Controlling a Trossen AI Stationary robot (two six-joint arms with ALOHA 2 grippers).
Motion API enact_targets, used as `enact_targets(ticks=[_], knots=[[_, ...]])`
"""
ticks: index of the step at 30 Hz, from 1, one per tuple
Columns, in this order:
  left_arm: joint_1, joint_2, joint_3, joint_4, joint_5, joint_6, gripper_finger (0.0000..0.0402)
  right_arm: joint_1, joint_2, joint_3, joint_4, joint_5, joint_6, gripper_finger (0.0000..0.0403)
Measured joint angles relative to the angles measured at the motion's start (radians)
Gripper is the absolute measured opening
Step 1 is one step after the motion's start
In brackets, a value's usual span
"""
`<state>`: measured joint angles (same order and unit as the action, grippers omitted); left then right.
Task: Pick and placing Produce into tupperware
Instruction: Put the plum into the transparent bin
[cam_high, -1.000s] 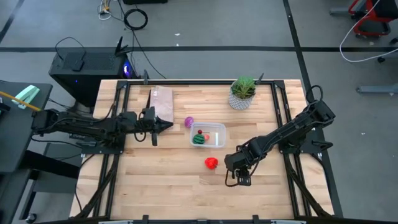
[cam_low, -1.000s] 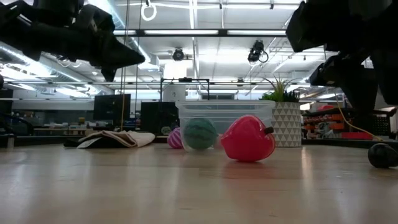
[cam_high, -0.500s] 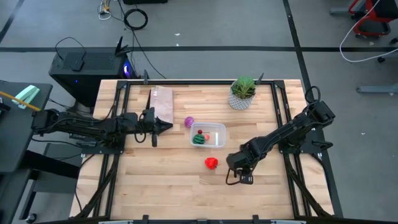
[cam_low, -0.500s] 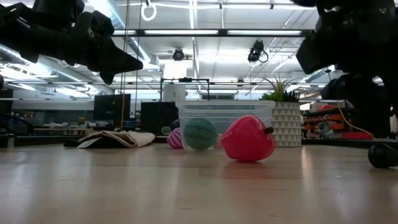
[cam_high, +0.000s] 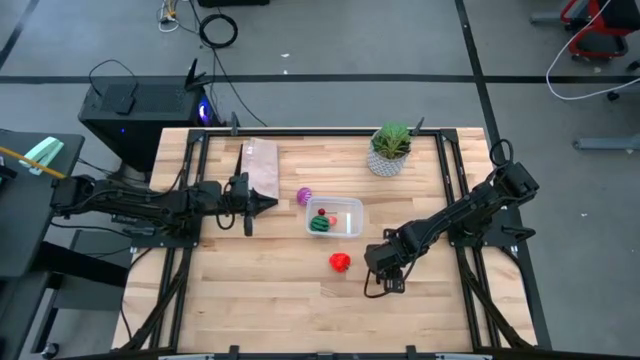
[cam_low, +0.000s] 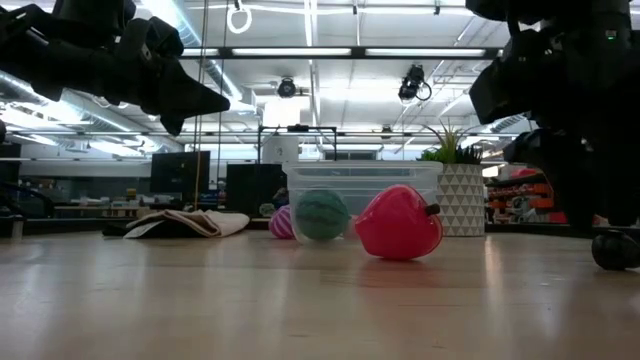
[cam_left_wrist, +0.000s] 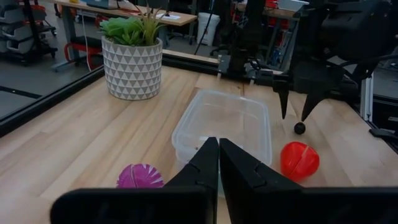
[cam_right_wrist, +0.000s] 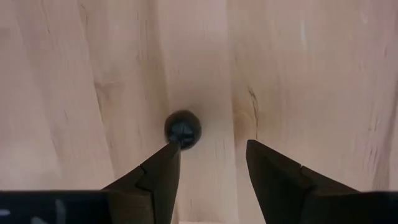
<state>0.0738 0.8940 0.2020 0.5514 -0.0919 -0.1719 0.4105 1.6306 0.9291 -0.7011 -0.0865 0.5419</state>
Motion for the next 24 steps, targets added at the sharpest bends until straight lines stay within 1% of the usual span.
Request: enact_targets(ticks=[8,13,20,24], knots=[[0.0,0.0,0.0,0.002,0.0,0.0,0.0028,0.0,0.0,-0.002,0.03,-0.029,-0.039,0.019],[0.0,0.0,0.0,0.002,0.0,0.0,0.0031,0.005,0.0,-0.034,0.063,-0.047,-0.045,0.0195],[0.0,0.0,0.0,0.003,-0.001,-0.001,0.002,0.024,0.001,-0.048,0.07,-0.019,-0.019,0.0205],[0.002,0.0,0.0,0.003,-0.001,0.0,0.0019,0.033,0.024,-0.048,0.116,-0.018,-0.021,0.0204]])
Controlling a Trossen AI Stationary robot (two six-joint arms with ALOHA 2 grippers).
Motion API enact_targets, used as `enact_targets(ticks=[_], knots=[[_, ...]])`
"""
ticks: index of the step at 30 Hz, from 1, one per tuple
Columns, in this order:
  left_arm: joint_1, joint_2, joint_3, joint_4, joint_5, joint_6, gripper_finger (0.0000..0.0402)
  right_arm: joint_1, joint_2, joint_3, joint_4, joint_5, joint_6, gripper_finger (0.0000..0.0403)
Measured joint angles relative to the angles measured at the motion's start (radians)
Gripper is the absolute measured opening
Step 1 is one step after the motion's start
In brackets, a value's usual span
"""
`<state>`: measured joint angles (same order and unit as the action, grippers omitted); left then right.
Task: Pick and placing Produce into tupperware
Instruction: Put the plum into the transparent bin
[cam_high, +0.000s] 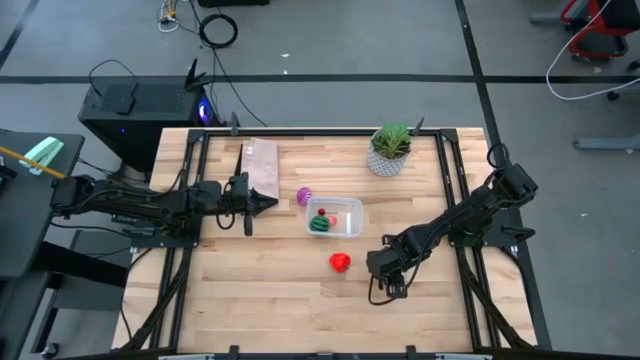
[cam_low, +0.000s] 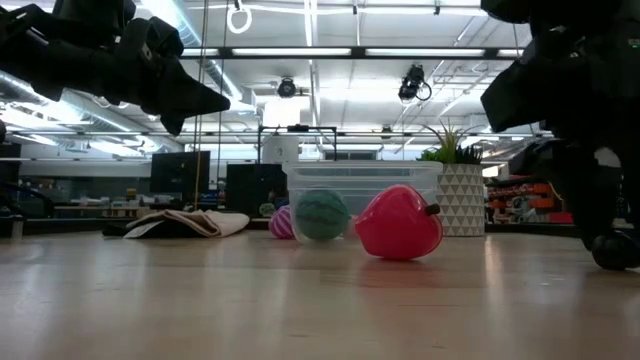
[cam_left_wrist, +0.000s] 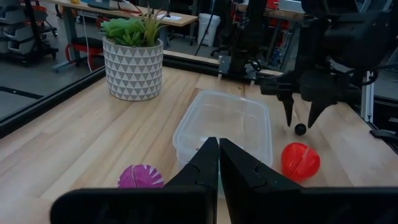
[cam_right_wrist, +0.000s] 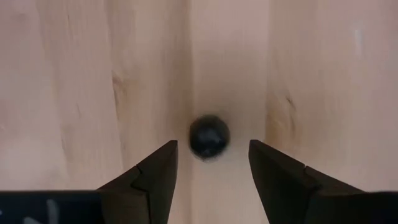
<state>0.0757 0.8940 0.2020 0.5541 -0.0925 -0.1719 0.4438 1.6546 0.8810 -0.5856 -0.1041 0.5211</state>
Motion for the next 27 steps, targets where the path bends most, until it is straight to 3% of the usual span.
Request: enact_targets(ticks=[12,27], knots=[[0.0,0.0,0.0,0.003,0.0,0.0,0.0025,0.006,0.042,0.009,0.025,0.003,0.048,0.0193],[0.0,0.0,0.0,0.003,0.0,0.0,0.0027,0.006,0.047,0.023,0.028,-0.006,0.044,0.0142]])
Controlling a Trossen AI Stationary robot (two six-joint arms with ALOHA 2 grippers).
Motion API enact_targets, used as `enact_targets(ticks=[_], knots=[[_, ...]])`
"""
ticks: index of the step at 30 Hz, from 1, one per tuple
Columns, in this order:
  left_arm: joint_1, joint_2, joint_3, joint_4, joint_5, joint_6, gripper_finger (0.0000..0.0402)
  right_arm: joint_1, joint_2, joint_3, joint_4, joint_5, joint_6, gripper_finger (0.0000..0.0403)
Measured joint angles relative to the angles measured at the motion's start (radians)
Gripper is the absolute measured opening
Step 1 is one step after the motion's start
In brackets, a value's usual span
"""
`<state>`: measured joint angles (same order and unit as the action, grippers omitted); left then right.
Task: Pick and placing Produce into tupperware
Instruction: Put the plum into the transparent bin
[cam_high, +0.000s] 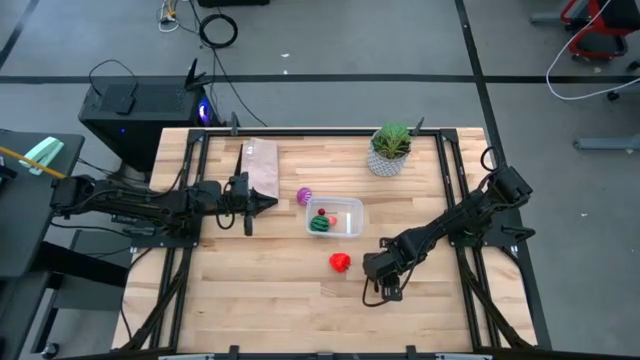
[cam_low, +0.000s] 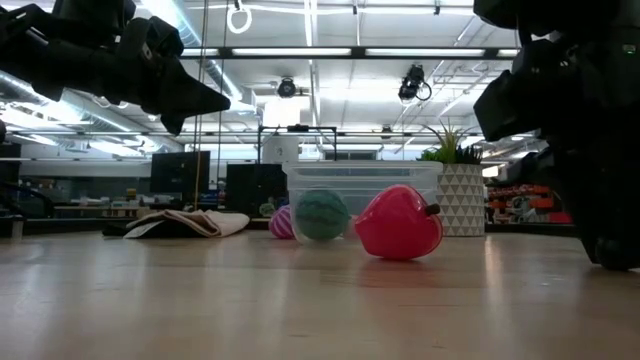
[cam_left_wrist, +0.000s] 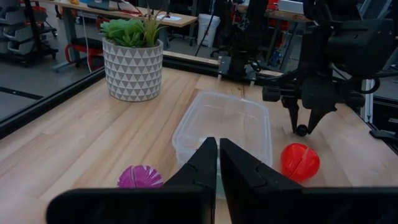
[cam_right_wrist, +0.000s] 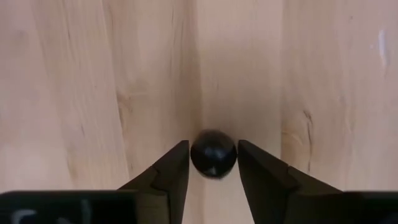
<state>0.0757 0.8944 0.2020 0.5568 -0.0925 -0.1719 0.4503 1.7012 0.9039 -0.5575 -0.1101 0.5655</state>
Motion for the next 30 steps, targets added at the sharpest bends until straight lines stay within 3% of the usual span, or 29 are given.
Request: enact_targets(ticks=[16,30], knots=[[0.0,0.0,0.0,-0.001,0.0,0.0,0.0018,0.0,-0.001,0.023,-0.051,-0.003,-0.007,0.0126],[0.0,0.0,0.0,-0.002,0.0,0.0,0.0013,-0.072,-0.001,0.405,-0.347,0.115,-0.178,0.0125]])
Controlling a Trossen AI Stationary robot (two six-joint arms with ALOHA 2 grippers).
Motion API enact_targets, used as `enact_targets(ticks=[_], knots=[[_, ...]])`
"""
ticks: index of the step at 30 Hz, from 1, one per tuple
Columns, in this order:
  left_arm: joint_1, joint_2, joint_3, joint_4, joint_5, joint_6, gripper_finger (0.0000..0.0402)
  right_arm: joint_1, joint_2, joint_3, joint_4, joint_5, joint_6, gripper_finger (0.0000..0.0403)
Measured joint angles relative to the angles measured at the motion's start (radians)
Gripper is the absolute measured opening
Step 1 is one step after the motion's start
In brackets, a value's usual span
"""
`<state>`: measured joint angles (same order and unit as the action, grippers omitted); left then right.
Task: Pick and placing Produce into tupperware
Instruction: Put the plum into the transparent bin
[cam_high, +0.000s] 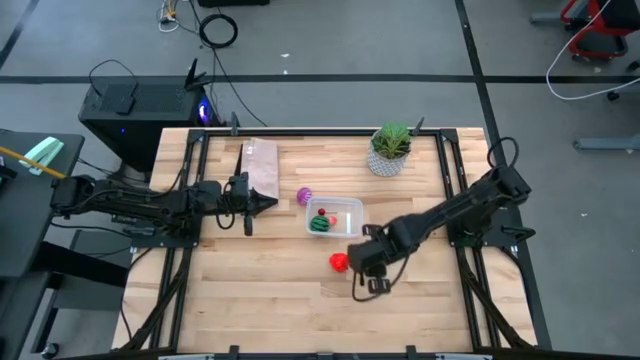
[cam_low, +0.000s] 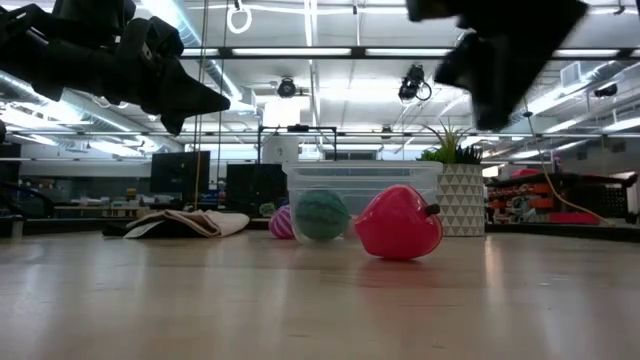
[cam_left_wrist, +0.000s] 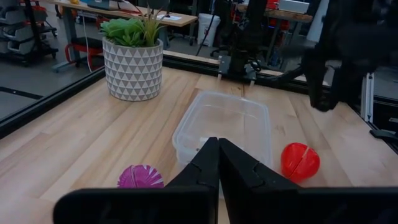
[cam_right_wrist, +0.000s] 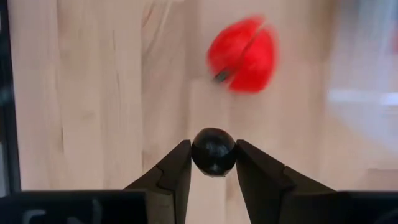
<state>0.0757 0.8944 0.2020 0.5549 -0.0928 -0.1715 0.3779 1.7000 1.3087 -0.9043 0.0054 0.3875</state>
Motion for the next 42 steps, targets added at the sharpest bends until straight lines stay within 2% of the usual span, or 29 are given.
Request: enact_targets(ticks=[8,16,21,29,42], knots=[[0.0,0.0,0.0,0.0,0.0,0.0,0.0021,-0.174,-0.001,0.143,-0.092,0.002,-0.029,0.0125],[0.0,0.0,0.0,0.0,0.0,0.0,0.0018,-0.369,0.006,0.152,-0.093,-0.029,-0.176,0.0126],[0.0,0.0,0.0,-0.005,0.0,-0.001,0.0012,-0.442,0.047,0.152,-0.106,-0.043,-0.238,0.0126],[0.0,0.0,0.0,-0.015,0.0,-0.001,0.0024,-0.458,0.136,0.151,-0.119,-0.067,-0.268,0.0126],[0.0,0.0,0.0,-0.025,0.0,-0.008,0.0012,-0.454,0.13,0.151,-0.12,-0.059,-0.286,0.0127]])
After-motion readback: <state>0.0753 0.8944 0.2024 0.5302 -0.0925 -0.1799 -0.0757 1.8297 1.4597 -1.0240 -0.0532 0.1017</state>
